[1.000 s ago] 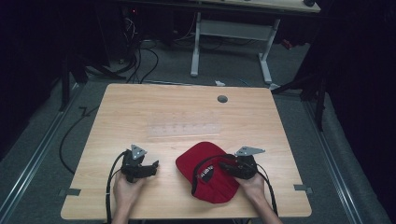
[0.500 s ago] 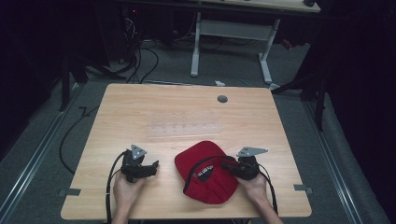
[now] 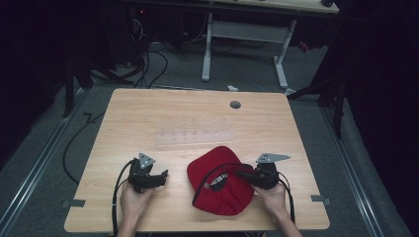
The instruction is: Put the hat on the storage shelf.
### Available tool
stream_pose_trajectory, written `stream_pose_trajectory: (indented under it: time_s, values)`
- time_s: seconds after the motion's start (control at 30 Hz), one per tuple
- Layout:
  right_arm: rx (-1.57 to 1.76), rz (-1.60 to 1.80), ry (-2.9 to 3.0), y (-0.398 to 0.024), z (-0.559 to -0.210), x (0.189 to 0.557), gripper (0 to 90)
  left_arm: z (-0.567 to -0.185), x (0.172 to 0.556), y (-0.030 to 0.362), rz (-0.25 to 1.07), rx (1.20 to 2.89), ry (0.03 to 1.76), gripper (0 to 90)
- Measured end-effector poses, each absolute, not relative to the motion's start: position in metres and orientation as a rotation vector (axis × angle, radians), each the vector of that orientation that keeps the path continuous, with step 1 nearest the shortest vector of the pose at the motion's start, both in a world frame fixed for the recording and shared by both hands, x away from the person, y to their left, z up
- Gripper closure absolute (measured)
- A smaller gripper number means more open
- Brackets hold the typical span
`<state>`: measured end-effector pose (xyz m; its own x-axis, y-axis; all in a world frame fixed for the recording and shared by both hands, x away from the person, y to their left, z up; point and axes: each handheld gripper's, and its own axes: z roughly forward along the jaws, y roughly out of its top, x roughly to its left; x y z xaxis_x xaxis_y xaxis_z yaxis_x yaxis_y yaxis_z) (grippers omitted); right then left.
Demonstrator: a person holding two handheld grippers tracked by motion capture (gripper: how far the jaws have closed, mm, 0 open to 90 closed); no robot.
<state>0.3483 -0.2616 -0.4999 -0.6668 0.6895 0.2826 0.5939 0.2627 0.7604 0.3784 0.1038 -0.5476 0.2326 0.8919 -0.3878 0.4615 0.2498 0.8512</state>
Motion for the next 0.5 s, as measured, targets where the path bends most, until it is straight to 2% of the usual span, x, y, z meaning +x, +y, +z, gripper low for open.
stream_pose_trajectory:
  time_s: [0.5]
  values:
    - [1.239,1.443,2.373,-0.265,-0.479,0.351,85.4,-0.548,0.377,0.103,0.475,1.388,1.389,19.2]
